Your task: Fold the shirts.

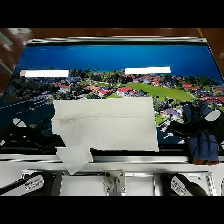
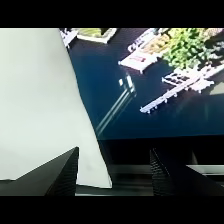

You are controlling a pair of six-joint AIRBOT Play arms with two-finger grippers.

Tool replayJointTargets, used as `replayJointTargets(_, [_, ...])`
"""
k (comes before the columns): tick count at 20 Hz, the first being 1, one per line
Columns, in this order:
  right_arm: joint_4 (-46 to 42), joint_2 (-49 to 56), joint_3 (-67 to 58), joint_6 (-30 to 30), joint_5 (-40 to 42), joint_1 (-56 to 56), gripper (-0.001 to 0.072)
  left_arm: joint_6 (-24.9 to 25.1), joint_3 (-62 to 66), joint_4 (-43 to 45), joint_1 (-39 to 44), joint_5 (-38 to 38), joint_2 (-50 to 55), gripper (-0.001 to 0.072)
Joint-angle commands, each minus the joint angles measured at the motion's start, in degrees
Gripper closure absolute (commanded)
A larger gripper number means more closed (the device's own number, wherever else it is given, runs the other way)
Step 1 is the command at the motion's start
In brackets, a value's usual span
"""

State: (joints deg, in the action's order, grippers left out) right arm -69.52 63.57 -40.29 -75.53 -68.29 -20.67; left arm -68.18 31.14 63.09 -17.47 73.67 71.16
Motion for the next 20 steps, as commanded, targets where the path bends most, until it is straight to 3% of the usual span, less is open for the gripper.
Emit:
replayJointTargets(1, [0.02,-0.04,0.02,0.00,-1.09,-0.04,0.0165,-0.02,2.78,6.43,0.24,5.70,-0.37,0.0004])
replayJointTargets(7, [0.02,-0.04,0.02,0.04,-0.74,-0.04,0.0165,0.66,2.84,9.05,-6.01,8.85,-3.21,0.0004])
replayJointTargets(12, [0.04,-0.04,0.02,0.00,-0.59,-0.04,0.0165,2.91,-4.04,-1.11,-5.35,-0.44,-3.19,0.0007])
replayJointTargets(14, [0.07,-0.04,0.02,-0.02,-0.46,-0.04,0.0165,3.43,-4.63,-4.50,-5.11,-2.71,-3.19,0.0064])
replayJointTargets(16, [0.07,-0.04,0.02,-0.02,-0.44,-0.04,0.0165,3.43,-5.09,-4.46,-3.76,-3.56,-3.17,0.0065])
replayJointTargets(17, [0.04,-0.04,0.02,0.00,-0.37,-0.04,0.0165,3.45,-5.51,-4.46,-2.97,-4.07,-3.04,0.0136])
replayJointTargets(20, [0.09,-0.04,0.02,-0.04,-0.20,-0.04,0.0164,3.45,-6.23,-4.50,-2.23,-3.96,-2.21,0.0551])
